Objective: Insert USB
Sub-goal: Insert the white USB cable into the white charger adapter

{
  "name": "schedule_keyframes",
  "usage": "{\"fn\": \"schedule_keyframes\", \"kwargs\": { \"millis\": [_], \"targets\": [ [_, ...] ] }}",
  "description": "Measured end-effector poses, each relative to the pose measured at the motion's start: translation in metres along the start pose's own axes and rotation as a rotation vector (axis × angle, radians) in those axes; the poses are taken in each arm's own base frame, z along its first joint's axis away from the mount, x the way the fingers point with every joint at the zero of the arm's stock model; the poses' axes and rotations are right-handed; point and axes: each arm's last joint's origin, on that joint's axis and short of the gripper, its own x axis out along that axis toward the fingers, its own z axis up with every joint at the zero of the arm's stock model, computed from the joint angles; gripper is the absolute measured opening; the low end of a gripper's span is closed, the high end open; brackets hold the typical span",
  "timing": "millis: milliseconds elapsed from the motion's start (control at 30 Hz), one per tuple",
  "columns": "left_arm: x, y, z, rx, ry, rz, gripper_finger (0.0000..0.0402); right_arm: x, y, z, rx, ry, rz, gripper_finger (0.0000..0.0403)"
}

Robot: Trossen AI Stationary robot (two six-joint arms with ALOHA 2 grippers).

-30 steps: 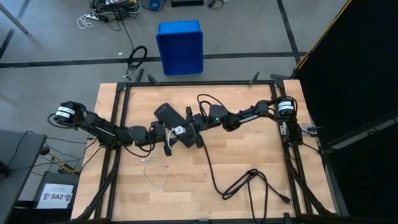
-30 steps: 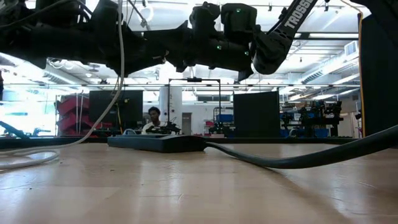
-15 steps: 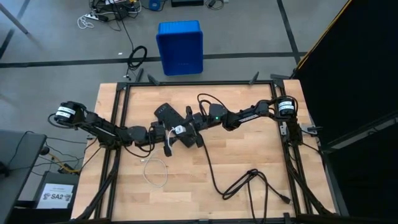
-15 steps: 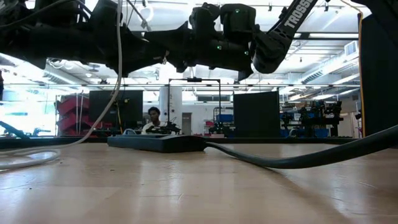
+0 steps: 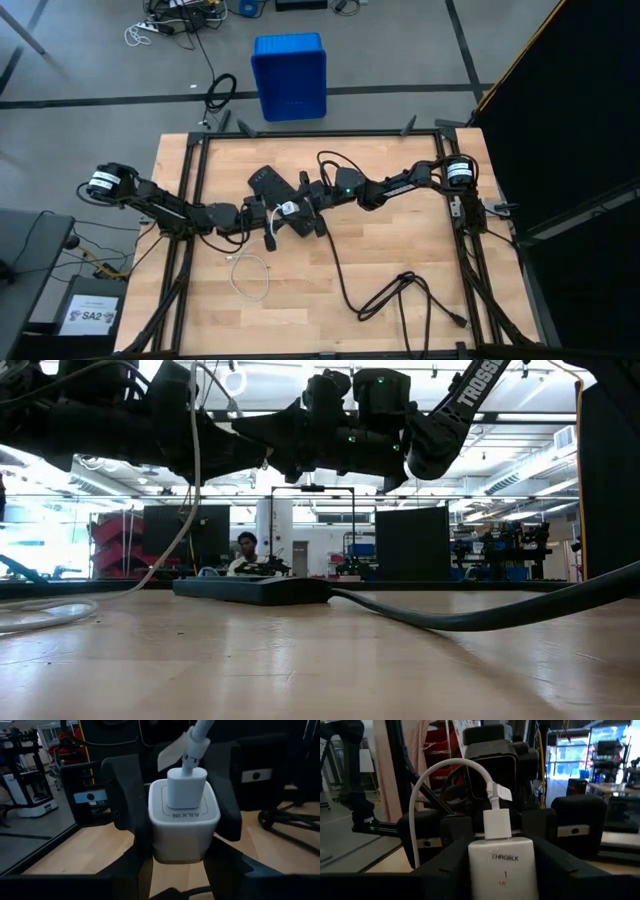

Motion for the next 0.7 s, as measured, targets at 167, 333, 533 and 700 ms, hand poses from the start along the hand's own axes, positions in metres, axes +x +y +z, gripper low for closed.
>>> {"fn": "schedule_keyframes", "kwargs": {
  "millis": [167, 333, 533, 700],
  "targets": [
    [0.000, -0.001, -0.002, -0.007, 0.020, -0.002, 0.0125, 0.000, 0.000, -0.002, 0.008, 0.006, -0.002, 0.0162],
    [0.000, -0.001, -0.006, -0.029, 0.064, 0.005, 0.0125, 0.000, -0.001, -0.005, 0.012, 0.037, -0.019, 0.0161],
    [-0.001, 0.001, -0.012, -0.131, 0.118, 0.060, 0.0125, -0.001, -0.003, -0.012, 0.012, 0.101, -0.100, 0.0162],
    [-0.002, 0.000, -0.017, -0.156, 0.156, 0.091, 0.0125, -0.001, -0.004, -0.016, 0.011, 0.147, -0.130, 0.0164]
  ]
}}
